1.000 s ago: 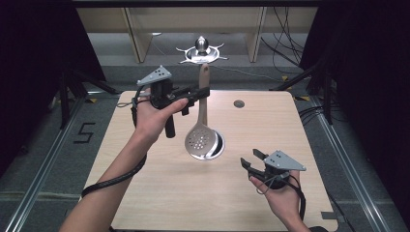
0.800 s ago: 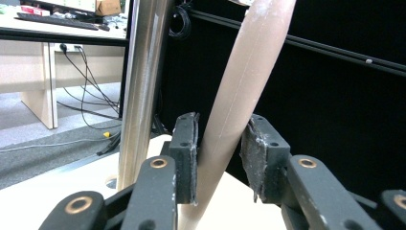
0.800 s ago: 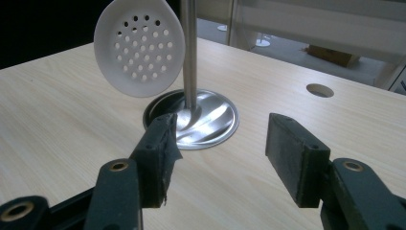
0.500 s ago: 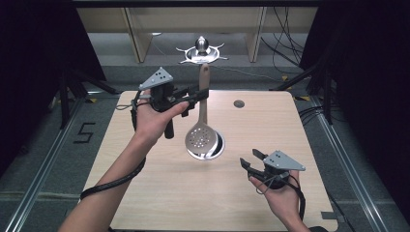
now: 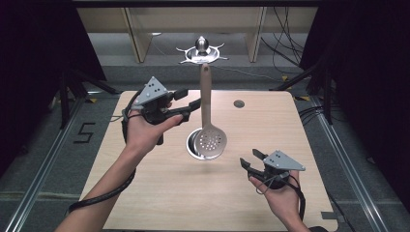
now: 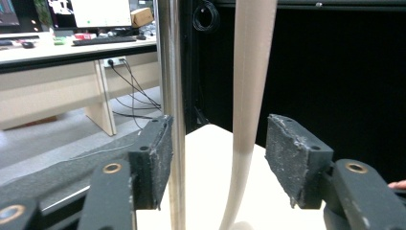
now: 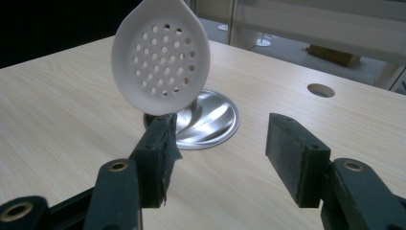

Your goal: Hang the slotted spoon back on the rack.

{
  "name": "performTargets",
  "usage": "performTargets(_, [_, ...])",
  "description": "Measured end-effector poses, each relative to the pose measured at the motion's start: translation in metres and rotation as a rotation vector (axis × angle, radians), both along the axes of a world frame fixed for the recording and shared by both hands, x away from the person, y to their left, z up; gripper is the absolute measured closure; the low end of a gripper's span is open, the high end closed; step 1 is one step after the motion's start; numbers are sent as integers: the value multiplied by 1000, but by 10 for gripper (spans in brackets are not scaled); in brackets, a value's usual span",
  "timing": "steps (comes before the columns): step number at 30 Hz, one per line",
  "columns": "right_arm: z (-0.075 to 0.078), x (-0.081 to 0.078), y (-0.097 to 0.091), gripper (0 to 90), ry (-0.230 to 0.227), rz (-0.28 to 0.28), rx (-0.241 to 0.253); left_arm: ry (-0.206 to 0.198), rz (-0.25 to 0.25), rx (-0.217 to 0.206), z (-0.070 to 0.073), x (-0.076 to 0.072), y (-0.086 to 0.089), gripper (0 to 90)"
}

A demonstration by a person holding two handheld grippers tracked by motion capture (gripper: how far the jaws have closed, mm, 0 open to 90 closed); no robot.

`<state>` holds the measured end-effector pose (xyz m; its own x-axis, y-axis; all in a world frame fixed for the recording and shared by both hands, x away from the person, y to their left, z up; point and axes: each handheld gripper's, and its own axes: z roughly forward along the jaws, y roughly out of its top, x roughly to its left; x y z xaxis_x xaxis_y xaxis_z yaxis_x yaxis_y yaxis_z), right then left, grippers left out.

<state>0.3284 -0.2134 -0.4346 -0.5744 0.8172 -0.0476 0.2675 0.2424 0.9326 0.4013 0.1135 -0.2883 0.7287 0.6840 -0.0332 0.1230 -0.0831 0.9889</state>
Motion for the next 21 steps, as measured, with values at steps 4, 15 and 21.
performTargets(4, [0,-2,2,448,38,-14,32,-33,15,29,-4,-10,9,380])
performTargets(15, [0,-1,0,447,21,-8,14,-38,60,52,-23,-34,35,358])
performTargets(21, [0,-1,-1,446,30,2,3,-32,82,72,-39,-44,49,358])
